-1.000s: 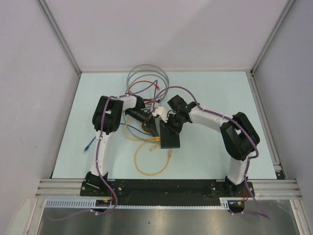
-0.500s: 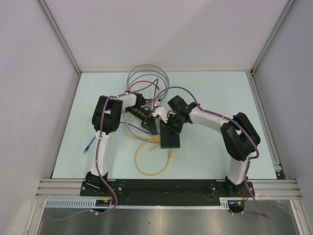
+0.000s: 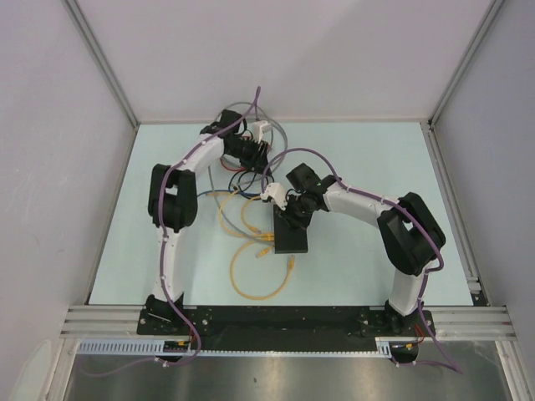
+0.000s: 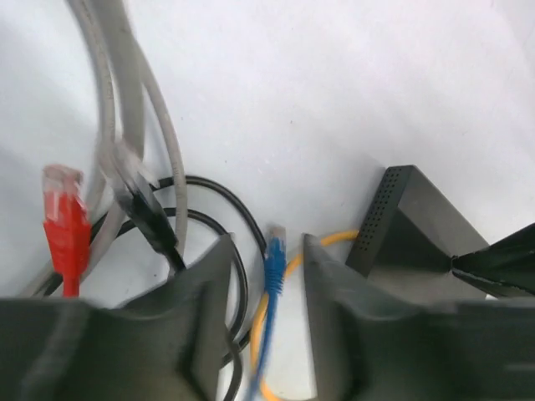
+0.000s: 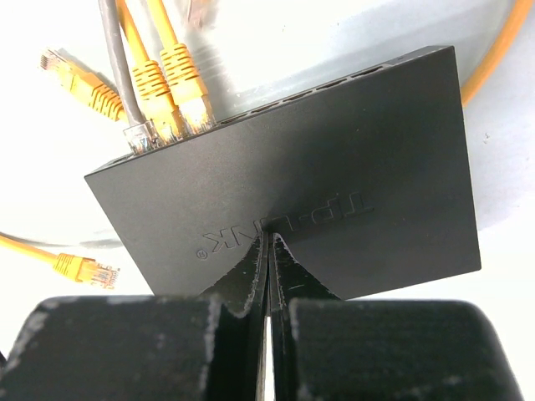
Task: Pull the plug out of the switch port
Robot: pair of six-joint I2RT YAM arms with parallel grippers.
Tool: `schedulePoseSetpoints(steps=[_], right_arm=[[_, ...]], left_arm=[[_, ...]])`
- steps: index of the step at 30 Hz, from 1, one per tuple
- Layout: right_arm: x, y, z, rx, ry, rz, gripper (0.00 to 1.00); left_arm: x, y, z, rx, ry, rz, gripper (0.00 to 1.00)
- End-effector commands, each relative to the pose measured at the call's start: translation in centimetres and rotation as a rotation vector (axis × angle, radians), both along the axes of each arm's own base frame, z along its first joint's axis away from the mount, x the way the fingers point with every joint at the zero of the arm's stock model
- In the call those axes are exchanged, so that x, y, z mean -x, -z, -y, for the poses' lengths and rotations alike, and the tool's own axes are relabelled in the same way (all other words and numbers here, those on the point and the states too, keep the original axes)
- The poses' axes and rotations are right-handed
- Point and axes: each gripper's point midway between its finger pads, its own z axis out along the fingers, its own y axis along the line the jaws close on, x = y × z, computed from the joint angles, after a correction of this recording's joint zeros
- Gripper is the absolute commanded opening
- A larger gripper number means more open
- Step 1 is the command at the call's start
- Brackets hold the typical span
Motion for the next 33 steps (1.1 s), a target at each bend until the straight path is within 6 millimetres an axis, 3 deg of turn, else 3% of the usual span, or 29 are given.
schedulePoseSetpoints(steps=[1, 7, 11, 13, 19, 22, 26, 31, 32, 33], right_arm=[[1.3, 3.6, 3.1, 0.135, 0.018, -0.059, 0.0], [-1.1, 1.3, 3.0, 0.052, 0.128, -0.034, 0.0], [-2.2, -0.9, 2.3, -0.012, 0.161, 0.007, 0.0], [-2.2, -1.5, 1.7, -0.039, 0.187, -0.008, 0.0], [-2.0, -2.6, 1.0, -0.095, 0.202, -0.032, 0.0], [-1.6, -2.3, 1.7, -0.081, 0.213, -0.07, 0.0], [-1.1, -2.9, 2.2, -0.069, 0.194, -0.083, 0.0], [-1.9, -3.4, 1.9, -0.106, 0.212, -0.081, 0.02], [-2.0, -3.4, 1.9, -0.106, 0.221, -0.085, 0.03], [-2.0, -3.7, 1.8, -0.113, 0.228, -0.087, 0.03]], left_arm=[[-0.7, -5.6, -0.4, 0.053, -0.028, 0.078, 0.5], [6.2, -8.8, -0.1, 0.187, 0.164, -0.089, 0.61], [10.7, -7.5, -1.2, 0.174, 0.247, -0.242, 0.59], [13.2, -5.5, -1.7, 0.154, 0.253, -0.326, 0.58], [15.6, -3.1, -1.4, 0.192, 0.293, -0.431, 0.57], [16.7, -3.5, -0.2, 0.31, 0.286, -0.609, 0.54], [17.3, -4.9, 0.8, 0.403, 0.331, -0.547, 0.55], [21.0, -3.8, 1.7, 0.261, 0.406, -0.559, 0.53], [19.9, -3.0, 2.1, 0.243, 0.398, -0.474, 0.53], [20.6, -1.6, 1.1, 0.142, 0.364, -0.475, 0.53]])
